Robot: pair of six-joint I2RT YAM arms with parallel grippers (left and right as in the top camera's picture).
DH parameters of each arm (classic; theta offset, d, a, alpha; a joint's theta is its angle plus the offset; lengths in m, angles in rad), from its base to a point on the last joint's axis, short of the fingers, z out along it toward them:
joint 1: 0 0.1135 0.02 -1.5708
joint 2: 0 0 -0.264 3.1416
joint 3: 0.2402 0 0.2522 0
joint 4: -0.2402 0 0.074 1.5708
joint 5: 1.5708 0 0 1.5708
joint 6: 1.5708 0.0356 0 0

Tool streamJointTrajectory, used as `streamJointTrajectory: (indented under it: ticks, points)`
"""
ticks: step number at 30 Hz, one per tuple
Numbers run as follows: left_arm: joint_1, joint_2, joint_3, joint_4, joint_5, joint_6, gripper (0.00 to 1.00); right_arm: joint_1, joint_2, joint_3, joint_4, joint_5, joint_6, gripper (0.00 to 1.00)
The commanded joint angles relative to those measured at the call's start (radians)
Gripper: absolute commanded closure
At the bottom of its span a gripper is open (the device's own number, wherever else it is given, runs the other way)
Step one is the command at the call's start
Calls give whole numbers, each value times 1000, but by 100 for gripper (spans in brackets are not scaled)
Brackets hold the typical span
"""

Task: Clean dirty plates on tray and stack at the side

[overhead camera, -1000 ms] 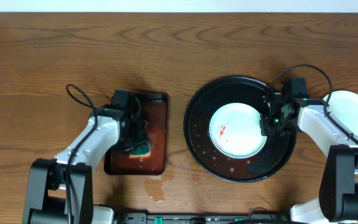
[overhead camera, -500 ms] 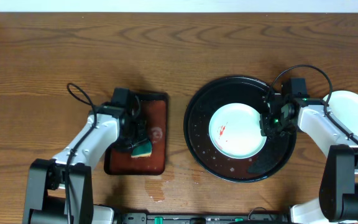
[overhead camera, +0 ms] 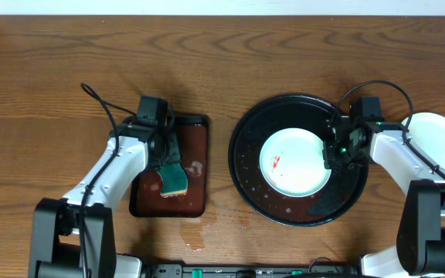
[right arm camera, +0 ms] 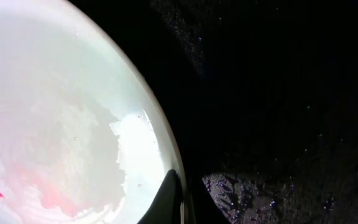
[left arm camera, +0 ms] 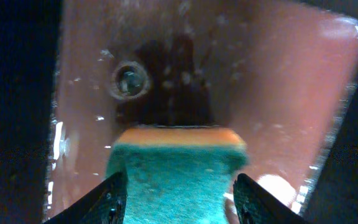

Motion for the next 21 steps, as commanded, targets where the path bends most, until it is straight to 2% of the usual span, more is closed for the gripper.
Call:
streamJointTrajectory:
  ticks: [1,5,7,13,14,15,18,19,21]
  points:
    - [0,32,-39,27,-48,-9,50,14,17,-3,-5,-11,-1,99]
    - [0,69,-60,63,-7,-9,68,15,17,-3,-5,-11,8,99]
    - [0,80,-60,62,-7,-9,92,14,17,-3,-6,-11,14,99]
    - [2,51,2,16,-7,-5,93,14,17,-3,-8,-11,14,99]
    - [2,40,22,-4,-7,-5,90,14,17,-3,-8,-11,14,99]
    - [2,30,42,-26,-7,-5,83,14,17,-3,-8,-11,14,99]
    - [2,-2,95,-107,-6,-6,53,14,17,-3,-9,-11,14,99]
    - [2,-11,106,-135,5,-6,46,14,17,-3,-9,-11,14,99]
    - [2,-25,110,-179,42,-6,40,14,17,-3,-9,-11,14,98]
